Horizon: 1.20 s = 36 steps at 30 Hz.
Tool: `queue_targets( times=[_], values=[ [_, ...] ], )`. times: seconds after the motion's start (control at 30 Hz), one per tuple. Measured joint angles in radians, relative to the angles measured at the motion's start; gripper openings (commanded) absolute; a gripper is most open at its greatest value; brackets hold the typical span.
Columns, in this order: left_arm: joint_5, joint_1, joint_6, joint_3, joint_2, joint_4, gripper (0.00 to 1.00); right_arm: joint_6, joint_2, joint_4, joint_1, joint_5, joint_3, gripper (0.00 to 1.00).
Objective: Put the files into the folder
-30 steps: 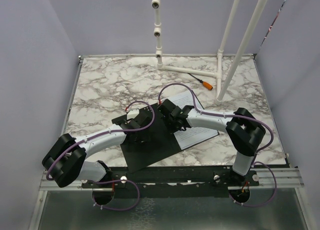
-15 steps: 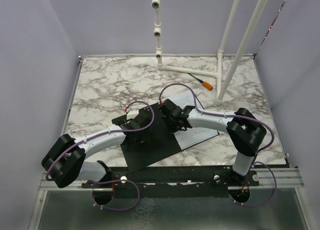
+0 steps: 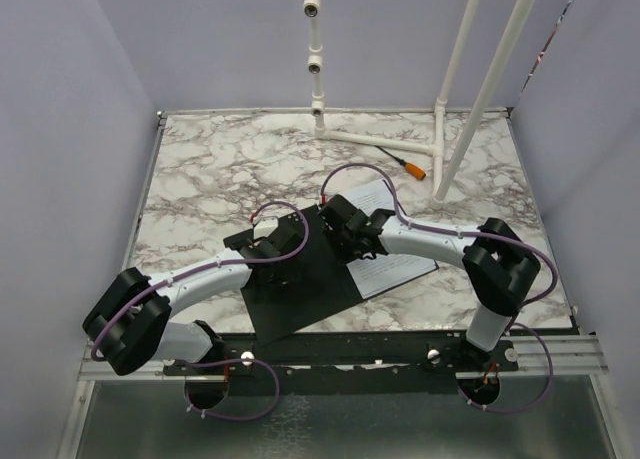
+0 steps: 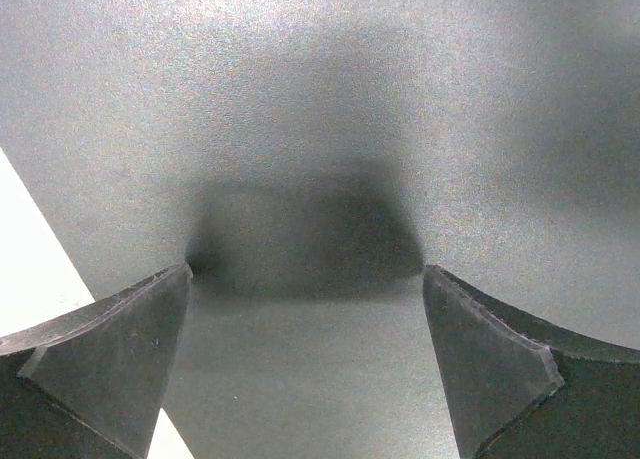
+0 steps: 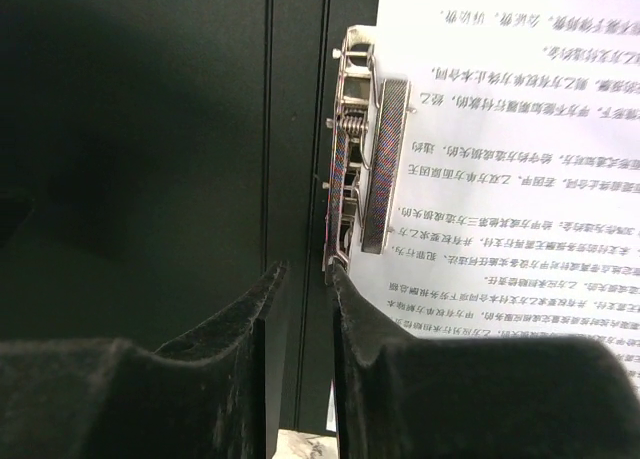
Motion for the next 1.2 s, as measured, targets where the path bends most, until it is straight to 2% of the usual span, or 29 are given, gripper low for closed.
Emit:
queue_targets(
  times=[0.23, 0.53, 0.9, 1.2],
  values=[
    [0.0, 0.0, 0.004, 0.0, -0.015, 0.0, 0.99, 0.007, -0.046, -0.001, 0.0, 0.04, 0.036, 0.33],
    [0.005, 0.0, 0.023, 0.012, -0.081, -0.014, 0.99, 0.008, -0.048, 0.002, -0.004, 0.077, 0.084, 0.34],
    [0.0, 0.0, 0.126, 0.187, -0.222, -0.089, 0.99, 0.008, 0.053, 0.008, -0.024, 0.079, 0.119, 0.34],
    [-0.006, 0.0, 0.237, 0.236, -0.32, -0.111, 0.99, 0.008, 0.125, 0.008, -0.037, 0.079, 0.142, 0.3]
  ],
)
